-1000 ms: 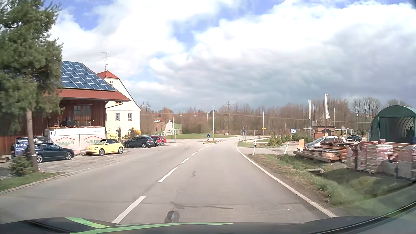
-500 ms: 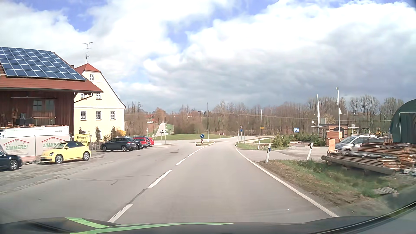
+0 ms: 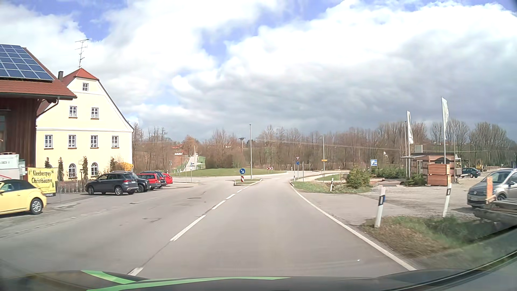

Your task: Follow the waypoints while adhering to traffic rules and regulations

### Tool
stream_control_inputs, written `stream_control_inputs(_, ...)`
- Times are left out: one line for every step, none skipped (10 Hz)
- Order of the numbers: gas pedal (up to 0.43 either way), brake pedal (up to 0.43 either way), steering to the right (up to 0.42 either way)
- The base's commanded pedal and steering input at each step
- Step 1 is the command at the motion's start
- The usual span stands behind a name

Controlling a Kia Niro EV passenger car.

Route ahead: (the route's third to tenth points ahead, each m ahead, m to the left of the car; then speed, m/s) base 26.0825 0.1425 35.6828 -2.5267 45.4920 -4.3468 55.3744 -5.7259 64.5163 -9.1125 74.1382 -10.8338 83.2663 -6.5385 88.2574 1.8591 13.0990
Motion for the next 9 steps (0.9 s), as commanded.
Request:
stream_control_inputs(0.0, 0.122, 0.016)
stream_control_inputs(0.0, 0.122, 0.016)
stream_control_inputs(0.0, 0.128, 0.016)
stream_control_inputs(0.0, 0.128, 0.016)
stream_control_inputs(0.0, 0.128, 0.016)
stream_control_inputs(0.0, 0.134, 0.016)
stream_control_inputs(0.0, 0.14, 0.016)
stream_control_inputs(0.0, 0.146, 0.014)
stream_control_inputs(0.0, 0.146, 0.014)
